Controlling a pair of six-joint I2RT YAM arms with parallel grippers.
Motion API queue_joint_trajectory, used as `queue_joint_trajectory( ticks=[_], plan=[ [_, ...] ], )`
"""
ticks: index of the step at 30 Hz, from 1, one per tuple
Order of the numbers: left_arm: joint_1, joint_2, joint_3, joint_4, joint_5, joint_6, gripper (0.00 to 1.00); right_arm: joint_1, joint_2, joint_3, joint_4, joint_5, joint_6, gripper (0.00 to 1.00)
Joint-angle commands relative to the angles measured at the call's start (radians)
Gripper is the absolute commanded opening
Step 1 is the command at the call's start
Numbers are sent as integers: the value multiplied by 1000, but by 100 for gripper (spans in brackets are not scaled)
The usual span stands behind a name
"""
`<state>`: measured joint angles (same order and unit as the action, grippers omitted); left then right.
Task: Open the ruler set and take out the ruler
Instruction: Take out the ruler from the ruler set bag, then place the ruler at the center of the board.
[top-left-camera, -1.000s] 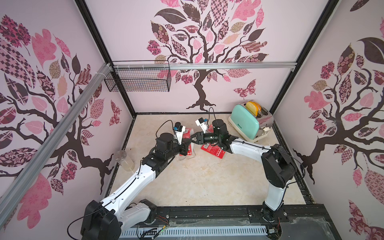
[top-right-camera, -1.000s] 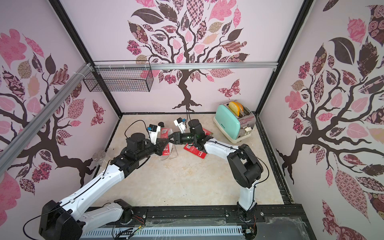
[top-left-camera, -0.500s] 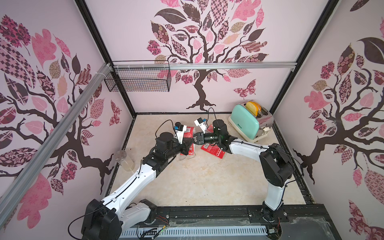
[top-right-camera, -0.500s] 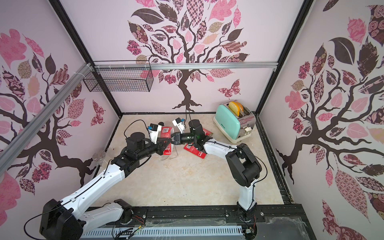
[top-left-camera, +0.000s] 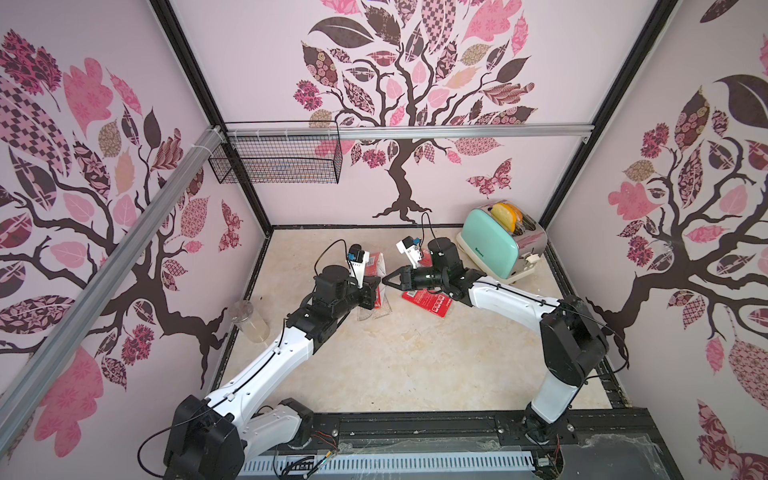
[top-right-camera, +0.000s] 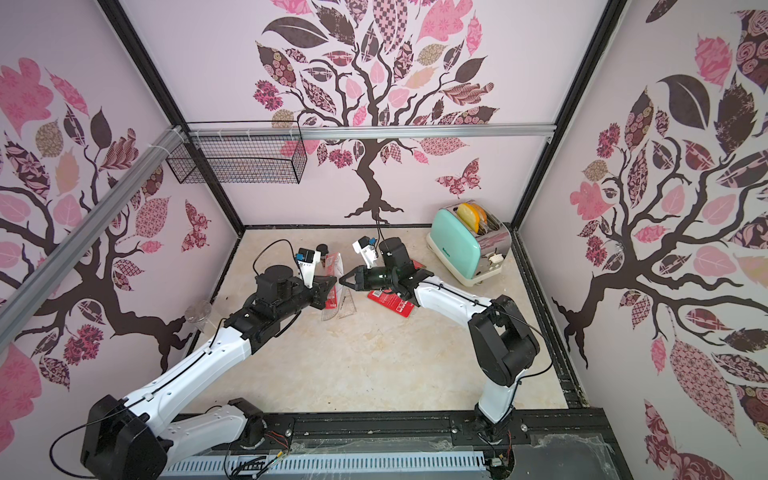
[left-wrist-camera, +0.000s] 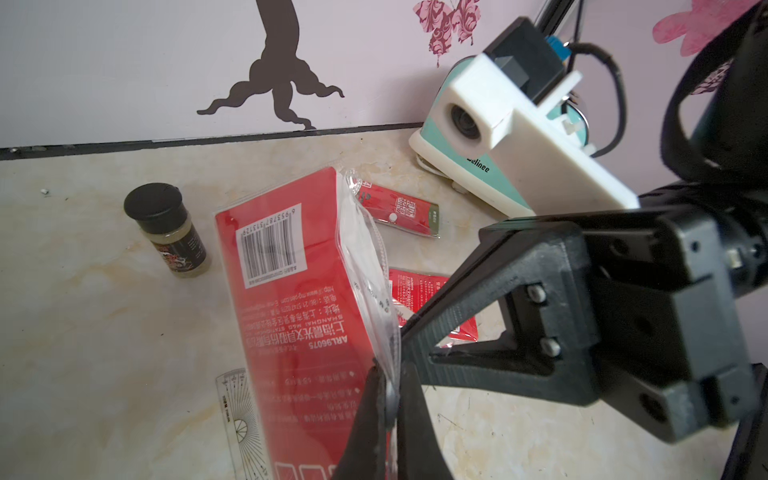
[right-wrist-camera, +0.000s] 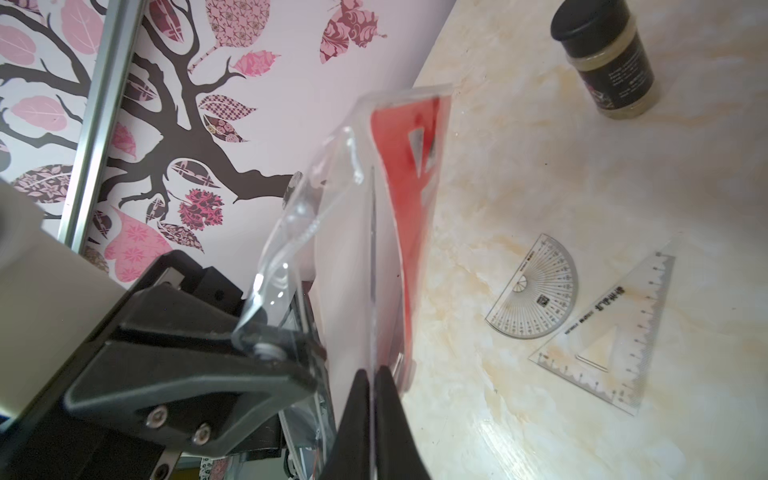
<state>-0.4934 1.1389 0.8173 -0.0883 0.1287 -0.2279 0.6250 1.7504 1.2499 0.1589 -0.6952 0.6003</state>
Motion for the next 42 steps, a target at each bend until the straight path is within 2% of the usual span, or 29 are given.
queue_joint_trajectory(
  ticks=[1, 14, 19, 27, 36, 42],
  plan=[
    [-4, 17, 28, -2, -56, 21, 0, -11, -41, 13, -60, 36, -35, 0],
    [-4, 80, 51, -35, -202, 35, 0, -80, -216, -126, -107, 25, -42, 0],
    [-3, 73, 60, -71, -270, 46, 0, -89, -238, -189, -122, 14, -65, 0],
    [11, -14, 62, -145, -375, 83, 0, -90, -135, -248, -54, -41, -46, 0],
    [14, -92, 47, -180, -397, 94, 0, -87, 16, -341, 78, -61, 5, 0],
    [15, -78, 43, -169, -393, 94, 0, -16, 87, -406, 206, -38, 59, 0]
  ],
)
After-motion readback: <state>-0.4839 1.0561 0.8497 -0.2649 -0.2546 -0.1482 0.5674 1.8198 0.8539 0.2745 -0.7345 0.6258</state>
